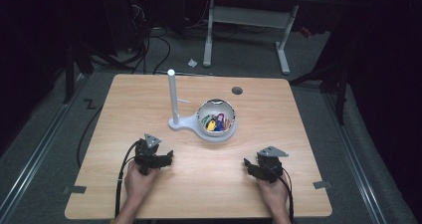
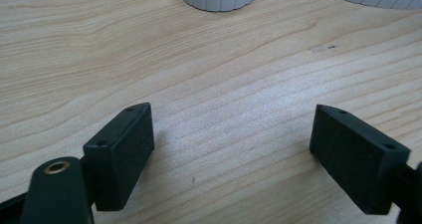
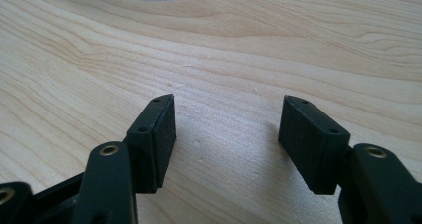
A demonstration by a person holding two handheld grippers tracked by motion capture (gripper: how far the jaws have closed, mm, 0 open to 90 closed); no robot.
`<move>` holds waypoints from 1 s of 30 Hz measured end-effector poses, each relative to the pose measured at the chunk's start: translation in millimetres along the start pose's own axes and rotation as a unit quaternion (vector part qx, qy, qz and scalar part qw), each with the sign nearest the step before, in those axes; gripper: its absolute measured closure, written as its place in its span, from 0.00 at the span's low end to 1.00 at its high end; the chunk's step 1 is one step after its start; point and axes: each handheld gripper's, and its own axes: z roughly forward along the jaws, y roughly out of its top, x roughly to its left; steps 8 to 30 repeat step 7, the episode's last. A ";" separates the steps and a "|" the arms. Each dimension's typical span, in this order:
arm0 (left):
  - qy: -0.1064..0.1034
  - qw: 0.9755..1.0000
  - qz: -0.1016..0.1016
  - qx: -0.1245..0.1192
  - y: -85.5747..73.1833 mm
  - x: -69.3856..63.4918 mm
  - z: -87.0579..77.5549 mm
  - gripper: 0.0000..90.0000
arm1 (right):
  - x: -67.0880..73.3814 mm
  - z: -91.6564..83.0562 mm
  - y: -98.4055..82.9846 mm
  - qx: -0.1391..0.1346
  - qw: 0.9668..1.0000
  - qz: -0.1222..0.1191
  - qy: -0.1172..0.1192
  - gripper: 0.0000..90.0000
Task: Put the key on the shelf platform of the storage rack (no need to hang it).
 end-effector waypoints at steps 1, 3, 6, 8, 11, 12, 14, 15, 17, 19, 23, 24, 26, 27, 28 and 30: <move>0.000 1.000 0.000 0.000 0.0 0.0 0.0 0.20 | 0.1 0.0 0.0 0.000 1.000 0.000 0.000 0.44; 0.000 1.000 0.000 0.000 0.0 0.0 0.0 0.20 | 0.4 0.1 0.0 0.000 1.000 -0.001 0.001 0.43; 0.000 1.000 0.000 0.000 0.0 -0.1 0.0 0.20 | 0.4 0.1 0.0 0.000 1.000 -0.002 0.001 0.43; 0.000 1.000 0.000 0.000 0.0 -0.1 0.0 0.20 | 0.4 0.0 -0.1 0.000 1.000 -0.001 0.001 0.43; 0.000 1.000 0.000 0.000 0.0 -0.1 0.0 0.20 | 0.4 0.0 -0.1 0.000 1.000 -0.001 0.001 0.43; 0.000 1.000 0.000 0.000 0.0 -0.1 0.0 0.20 | 0.4 0.0 -0.1 0.000 1.000 -0.001 0.001 0.43; 0.000 1.000 0.000 0.000 0.0 -0.1 0.0 0.20 | 0.4 0.0 -0.1 0.000 1.000 -0.001 0.001 0.43; 0.000 1.000 0.000 0.000 0.0 -0.1 0.0 0.20 | 0.4 0.0 -0.1 0.000 1.000 -0.001 0.001 0.43; 0.000 1.000 0.000 0.000 0.0 -0.1 0.0 0.20 | 0.4 0.0 -0.1 0.000 1.000 -0.001 0.001 0.43; 0.000 1.000 0.000 0.000 0.0 -0.1 0.0 0.20 | 0.4 0.0 -0.1 0.000 1.000 -0.001 0.001 0.43; 0.000 1.000 0.000 0.000 0.0 -0.1 0.0 0.20 | 0.4 0.0 -0.1 0.000 1.000 -0.001 0.001 0.43; 0.000 1.000 0.000 0.000 0.0 -0.1 0.0 0.20 | 0.4 0.0 -0.1 0.000 1.000 -0.001 0.001 0.43; 0.000 1.000 0.000 0.000 0.0 -0.1 0.0 0.20 | 0.4 0.0 -0.1 0.000 1.000 -0.001 0.001 0.43; 0.000 1.000 0.000 0.000 0.0 -0.1 0.0 0.20 | 0.4 0.0 -0.1 0.000 1.000 -0.001 0.001 0.43; 0.000 1.000 0.000 0.000 0.0 -0.1 0.0 0.20 | 0.4 0.0 -0.1 0.000 1.000 -0.001 0.001 0.43; 0.000 1.000 0.000 0.000 0.0 -0.1 0.0 0.20 | 0.4 0.0 -0.1 0.000 1.000 -0.001 0.001 0.43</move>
